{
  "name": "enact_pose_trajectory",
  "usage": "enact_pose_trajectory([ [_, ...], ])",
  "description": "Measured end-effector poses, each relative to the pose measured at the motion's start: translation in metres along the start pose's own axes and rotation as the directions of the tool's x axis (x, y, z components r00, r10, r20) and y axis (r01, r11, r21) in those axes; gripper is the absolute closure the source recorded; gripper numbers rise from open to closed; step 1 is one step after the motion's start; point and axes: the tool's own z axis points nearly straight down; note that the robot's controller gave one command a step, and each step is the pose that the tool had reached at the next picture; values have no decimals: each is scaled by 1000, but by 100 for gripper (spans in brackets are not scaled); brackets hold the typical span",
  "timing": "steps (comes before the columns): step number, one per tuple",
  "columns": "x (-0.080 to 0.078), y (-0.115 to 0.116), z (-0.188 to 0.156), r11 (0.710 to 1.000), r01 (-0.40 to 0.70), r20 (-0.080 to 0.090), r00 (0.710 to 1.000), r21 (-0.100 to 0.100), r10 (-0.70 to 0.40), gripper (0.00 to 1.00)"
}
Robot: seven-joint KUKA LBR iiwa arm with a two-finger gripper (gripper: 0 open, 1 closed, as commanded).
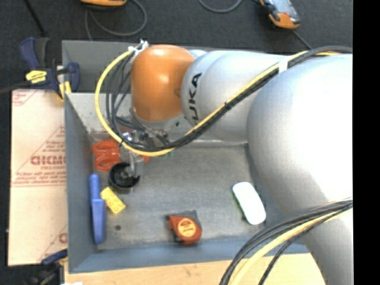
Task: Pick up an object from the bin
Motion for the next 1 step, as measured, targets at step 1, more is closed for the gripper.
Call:
enact_pose_trajectory([
  [1, -26, 0, -50, 998, 59, 6, 998, 2, -59, 100],
])
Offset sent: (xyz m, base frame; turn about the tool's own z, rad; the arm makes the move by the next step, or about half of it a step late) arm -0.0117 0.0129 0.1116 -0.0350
